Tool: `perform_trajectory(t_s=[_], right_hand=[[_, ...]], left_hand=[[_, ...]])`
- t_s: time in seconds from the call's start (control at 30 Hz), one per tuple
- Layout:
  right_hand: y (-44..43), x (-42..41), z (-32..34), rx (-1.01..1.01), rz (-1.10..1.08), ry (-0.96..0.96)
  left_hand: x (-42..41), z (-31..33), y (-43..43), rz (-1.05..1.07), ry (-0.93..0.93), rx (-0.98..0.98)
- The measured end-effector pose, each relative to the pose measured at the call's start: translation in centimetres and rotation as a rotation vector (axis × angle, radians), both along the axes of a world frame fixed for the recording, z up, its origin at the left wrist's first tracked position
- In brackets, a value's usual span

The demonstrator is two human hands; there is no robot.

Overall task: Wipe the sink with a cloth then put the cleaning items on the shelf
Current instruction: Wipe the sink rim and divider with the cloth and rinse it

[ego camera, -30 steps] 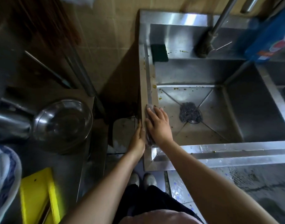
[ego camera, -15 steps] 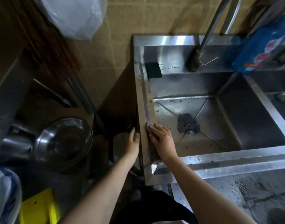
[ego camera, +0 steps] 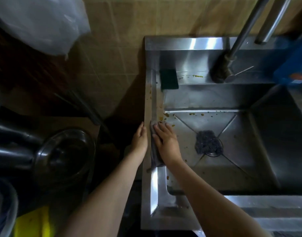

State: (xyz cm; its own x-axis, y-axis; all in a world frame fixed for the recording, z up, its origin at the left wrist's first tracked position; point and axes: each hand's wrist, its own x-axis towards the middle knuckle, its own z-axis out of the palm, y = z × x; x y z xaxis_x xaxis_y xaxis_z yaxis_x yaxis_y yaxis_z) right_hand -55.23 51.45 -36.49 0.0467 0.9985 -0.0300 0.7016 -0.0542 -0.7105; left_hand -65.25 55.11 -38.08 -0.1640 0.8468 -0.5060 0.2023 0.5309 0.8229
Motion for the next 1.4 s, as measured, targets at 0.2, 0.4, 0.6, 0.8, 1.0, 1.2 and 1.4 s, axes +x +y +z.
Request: perform_trajectory(t_s=[0.2,0.4,0.6,0.8,1.0,1.2,1.4], right_hand=[[0.4,-0.2,-2.6,0.043,0.115,-0.188],[5.7,0.1,-2.7,-0.005,0.086,-0.172],[10.6,0.8,-3.2,-0.031,0.040,-0.163],[10.4,0.7,-2.8,0.009,0.013,-0.133],[5.2,0.6,-2.2,0.039,0.070,-0.156],[4.3,0.8,-2.5,0.000,0.109,-0.220],[9.1,0.9,-2.8,-0.023,0.064,-0.194]], left_hand=[[0.9,-2.2,1.4,0.032,0.069,0.017],[0.9,-2.7,1.4,0.047,0.115,0.112],[1.1,-2.2,0.6,0.005,0.114,0.142],[1.2,-1.9,0.3,0.009,0.148,0.107],[1.3,-1.5,0.9,-0.008,0.255,0.065],[1.6,-1.1,0.6,-0.011,0.318,0.060],[1.4,-1.0,0.4,-0.018,0.310,0.070]])
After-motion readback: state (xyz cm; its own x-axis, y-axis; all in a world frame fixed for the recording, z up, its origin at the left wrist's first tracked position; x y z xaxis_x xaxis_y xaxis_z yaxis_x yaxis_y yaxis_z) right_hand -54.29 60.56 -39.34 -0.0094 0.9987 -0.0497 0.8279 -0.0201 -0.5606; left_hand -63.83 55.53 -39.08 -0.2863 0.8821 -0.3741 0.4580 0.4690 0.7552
